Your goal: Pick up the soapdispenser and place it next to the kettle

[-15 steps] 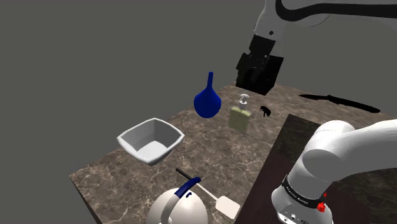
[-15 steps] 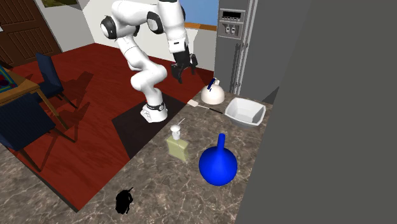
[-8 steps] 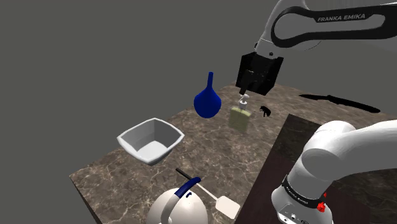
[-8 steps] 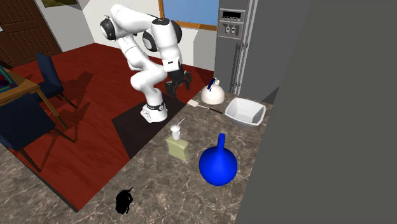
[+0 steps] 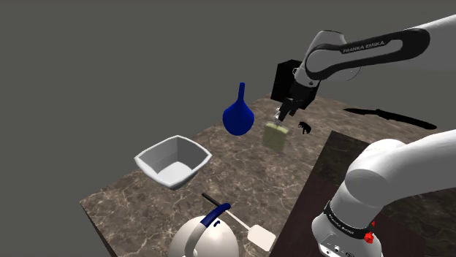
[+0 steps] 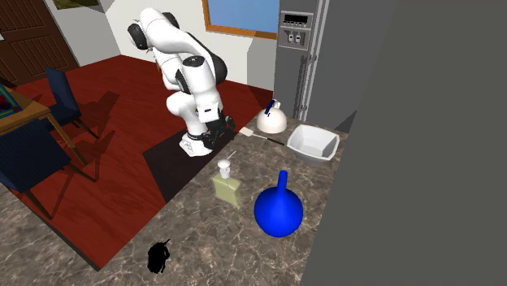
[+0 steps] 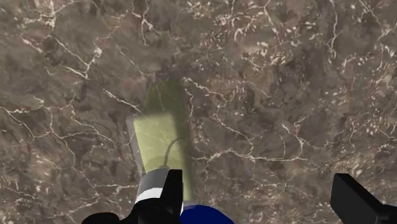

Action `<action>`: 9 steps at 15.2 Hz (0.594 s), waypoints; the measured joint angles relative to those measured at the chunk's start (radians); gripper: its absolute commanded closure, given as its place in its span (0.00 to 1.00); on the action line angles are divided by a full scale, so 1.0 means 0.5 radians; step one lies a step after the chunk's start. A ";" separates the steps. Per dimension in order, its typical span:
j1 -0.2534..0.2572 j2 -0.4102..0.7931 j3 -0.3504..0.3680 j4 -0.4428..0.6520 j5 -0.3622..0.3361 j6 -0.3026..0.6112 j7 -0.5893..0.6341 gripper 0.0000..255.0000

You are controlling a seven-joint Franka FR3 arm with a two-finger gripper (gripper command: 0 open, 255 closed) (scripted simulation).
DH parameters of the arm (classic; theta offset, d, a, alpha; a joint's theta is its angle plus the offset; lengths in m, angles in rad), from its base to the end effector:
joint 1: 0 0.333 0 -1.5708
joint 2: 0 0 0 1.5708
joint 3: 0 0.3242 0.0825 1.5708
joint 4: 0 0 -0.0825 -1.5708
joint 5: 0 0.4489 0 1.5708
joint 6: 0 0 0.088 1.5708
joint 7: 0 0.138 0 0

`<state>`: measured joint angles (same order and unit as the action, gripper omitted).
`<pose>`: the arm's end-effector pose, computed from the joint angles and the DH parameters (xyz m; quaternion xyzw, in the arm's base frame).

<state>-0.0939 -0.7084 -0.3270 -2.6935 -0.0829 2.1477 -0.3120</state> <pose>0.3766 -0.1554 0.3926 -0.9952 0.0040 -0.0880 0.0426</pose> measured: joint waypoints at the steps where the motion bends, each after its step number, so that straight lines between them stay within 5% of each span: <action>1: -0.007 0.052 -0.054 -0.021 -0.019 0.080 -0.062 0.00; 9: 0.062 0.490 -0.402 -0.030 -0.011 0.578 -0.477 0.00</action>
<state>-0.0627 -0.4636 -0.5280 -2.7087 -0.0885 2.4368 -0.5505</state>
